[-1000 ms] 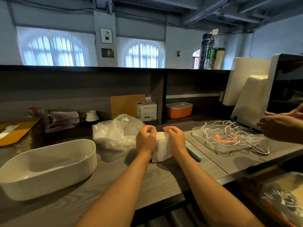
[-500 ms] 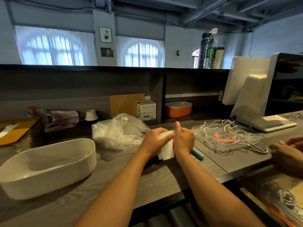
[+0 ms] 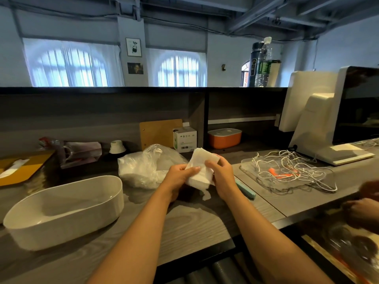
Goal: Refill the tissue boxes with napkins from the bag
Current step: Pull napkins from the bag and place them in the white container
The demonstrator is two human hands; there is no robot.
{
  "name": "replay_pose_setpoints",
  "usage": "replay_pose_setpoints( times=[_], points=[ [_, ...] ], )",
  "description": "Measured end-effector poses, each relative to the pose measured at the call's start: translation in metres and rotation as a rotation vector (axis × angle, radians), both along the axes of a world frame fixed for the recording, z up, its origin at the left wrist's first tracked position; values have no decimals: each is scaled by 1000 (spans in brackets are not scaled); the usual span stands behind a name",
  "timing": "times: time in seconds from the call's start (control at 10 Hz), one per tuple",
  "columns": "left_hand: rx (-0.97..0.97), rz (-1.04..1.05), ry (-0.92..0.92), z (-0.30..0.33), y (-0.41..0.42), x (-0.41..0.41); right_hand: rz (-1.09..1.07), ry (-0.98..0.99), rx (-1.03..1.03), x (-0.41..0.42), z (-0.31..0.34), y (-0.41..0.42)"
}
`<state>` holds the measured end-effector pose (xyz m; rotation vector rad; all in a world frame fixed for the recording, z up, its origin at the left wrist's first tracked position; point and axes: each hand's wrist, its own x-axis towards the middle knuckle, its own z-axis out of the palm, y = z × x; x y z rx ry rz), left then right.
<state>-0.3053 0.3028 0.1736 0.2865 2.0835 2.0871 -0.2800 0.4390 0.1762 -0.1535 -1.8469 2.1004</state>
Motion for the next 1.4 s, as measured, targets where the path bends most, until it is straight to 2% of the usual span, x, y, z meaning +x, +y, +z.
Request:
replay_pose_setpoints(
  times=[0.1,0.2,0.3,0.4,0.5,0.6,0.7,0.8,0.9,1.0,1.1,1.2,1.4],
  points=[
    [-21,-76,-51,3,5,4,38,-13,-32,3,-1,4],
    [-1,38,-83,2,14,3,102,-72,-51,5,6,-5],
    [11,152,-71,0,27,2,221,-96,44,10,5,-30],
    [64,252,-9,-4,34,1,184,-25,206,39,18,89],
    [132,387,16,-7,31,-3,-235,-227,1481,55,21,240],
    [172,462,53,-6,29,-5,-433,-373,1784,52,12,262],
    [130,511,89,-6,27,-5,-497,-355,1843,57,27,264],
    [208,498,33,-4,21,-5,-259,-390,1027,55,19,142],
    [294,458,42,-2,9,-6,184,-226,504,22,1,-3],
    [233,388,75,-4,0,-6,86,-40,327,4,-2,-7],
    [86,293,133,-4,0,-3,-31,18,236,0,-4,4],
    [-54,318,196,-5,5,1,-6,-1,273,-4,-10,-6],
    [-92,484,231,-7,30,7,-101,-12,347,-10,-10,-13]
  ],
)
